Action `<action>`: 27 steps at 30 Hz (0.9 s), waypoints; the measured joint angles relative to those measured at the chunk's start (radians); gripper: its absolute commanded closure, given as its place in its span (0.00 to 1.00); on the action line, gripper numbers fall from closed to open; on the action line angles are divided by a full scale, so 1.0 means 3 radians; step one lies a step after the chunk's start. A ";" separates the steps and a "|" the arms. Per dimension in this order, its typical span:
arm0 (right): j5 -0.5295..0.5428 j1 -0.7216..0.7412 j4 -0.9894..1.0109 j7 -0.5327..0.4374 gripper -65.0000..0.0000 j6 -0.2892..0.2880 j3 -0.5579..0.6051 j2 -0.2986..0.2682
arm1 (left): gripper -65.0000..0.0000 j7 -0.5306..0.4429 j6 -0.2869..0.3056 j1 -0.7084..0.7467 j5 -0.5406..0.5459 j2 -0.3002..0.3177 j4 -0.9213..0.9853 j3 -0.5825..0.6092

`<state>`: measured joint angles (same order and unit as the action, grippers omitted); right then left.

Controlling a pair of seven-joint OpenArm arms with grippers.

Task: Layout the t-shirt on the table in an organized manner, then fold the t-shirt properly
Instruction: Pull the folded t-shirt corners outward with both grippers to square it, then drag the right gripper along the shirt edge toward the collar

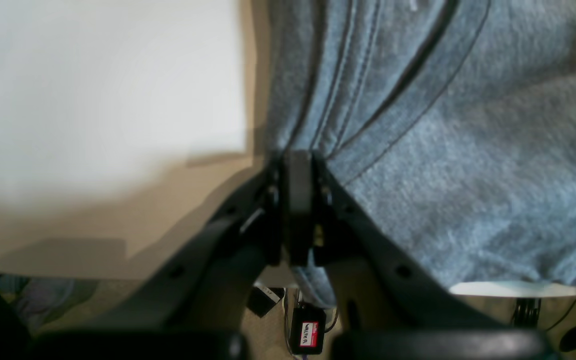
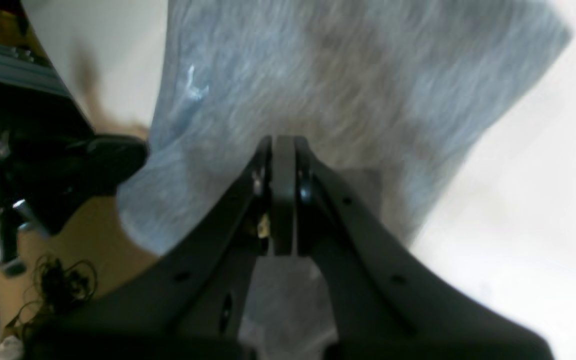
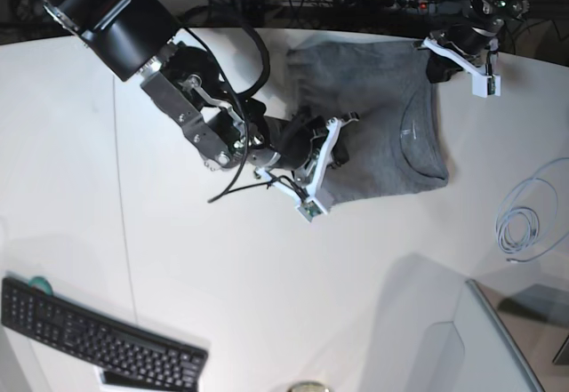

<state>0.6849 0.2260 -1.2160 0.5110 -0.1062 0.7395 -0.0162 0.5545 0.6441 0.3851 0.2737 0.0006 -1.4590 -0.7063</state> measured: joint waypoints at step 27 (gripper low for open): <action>-0.0013 -0.0809 -0.1007 0.0824 1.00 0.0013 -0.0173 -0.0272 | 1.00 0.0001 -0.0001 -0.0009 -0.0011 -0.0001 -0.0008 -0.0010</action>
<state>0.6811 -0.0166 -1.5181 0.7582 -0.1024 0.6876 -0.0978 0.5549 0.6437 0.3824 0.2703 0.0002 -1.4612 -0.7094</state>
